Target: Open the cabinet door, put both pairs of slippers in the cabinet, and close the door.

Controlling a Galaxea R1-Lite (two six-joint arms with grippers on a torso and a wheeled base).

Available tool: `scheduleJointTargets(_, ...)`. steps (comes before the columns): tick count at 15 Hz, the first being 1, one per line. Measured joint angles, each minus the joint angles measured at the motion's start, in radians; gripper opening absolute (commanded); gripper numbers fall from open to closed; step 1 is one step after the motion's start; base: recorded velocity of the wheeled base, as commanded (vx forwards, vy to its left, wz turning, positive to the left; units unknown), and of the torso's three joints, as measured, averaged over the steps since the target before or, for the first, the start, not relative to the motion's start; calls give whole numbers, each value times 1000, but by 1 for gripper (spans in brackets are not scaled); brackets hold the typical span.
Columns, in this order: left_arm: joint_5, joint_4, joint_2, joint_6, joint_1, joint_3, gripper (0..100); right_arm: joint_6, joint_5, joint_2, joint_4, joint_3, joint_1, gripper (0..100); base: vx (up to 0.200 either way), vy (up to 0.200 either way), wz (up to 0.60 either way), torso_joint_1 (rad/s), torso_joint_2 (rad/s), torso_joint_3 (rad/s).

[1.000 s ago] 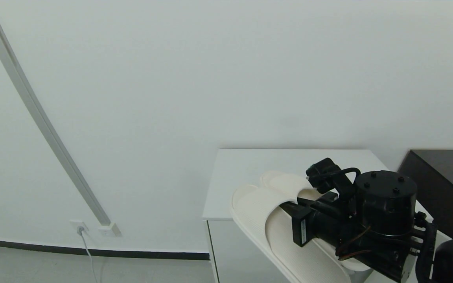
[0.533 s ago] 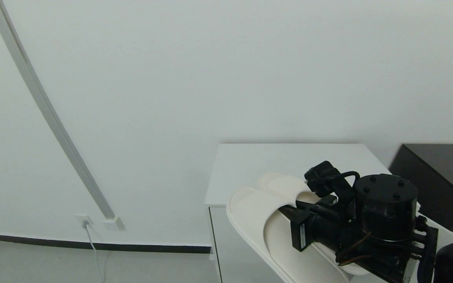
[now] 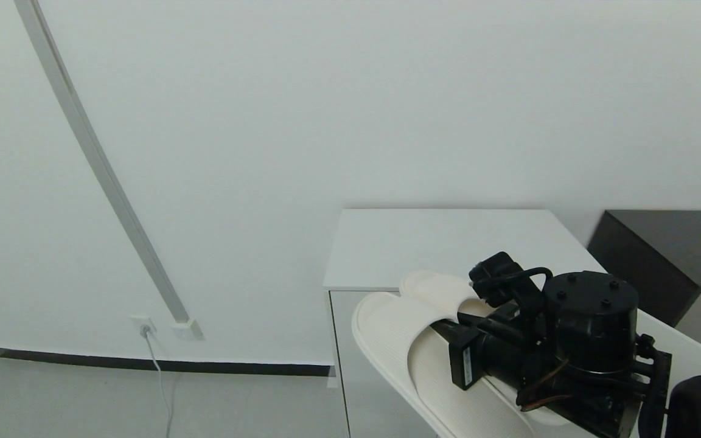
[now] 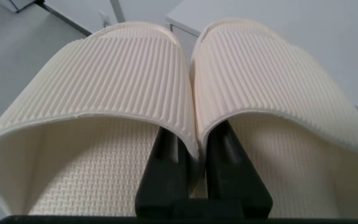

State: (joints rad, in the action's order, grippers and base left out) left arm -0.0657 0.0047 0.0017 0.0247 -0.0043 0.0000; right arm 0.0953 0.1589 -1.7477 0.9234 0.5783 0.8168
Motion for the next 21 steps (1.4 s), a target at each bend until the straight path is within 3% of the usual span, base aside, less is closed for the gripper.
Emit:
scheduleJointTargets(8, 0, 0, 0, 0, 0, 0, 0, -3, -4, -11, 1, -7, 1, 0, 0, 0, 0, 0, 0, 0)
scheduleJointTargets(21, 0, 0, 0, -2, 0, 0, 0, -4, -4, -15, 1, -7, 2, 0, 0, -200, 0, 3, 1, 4)
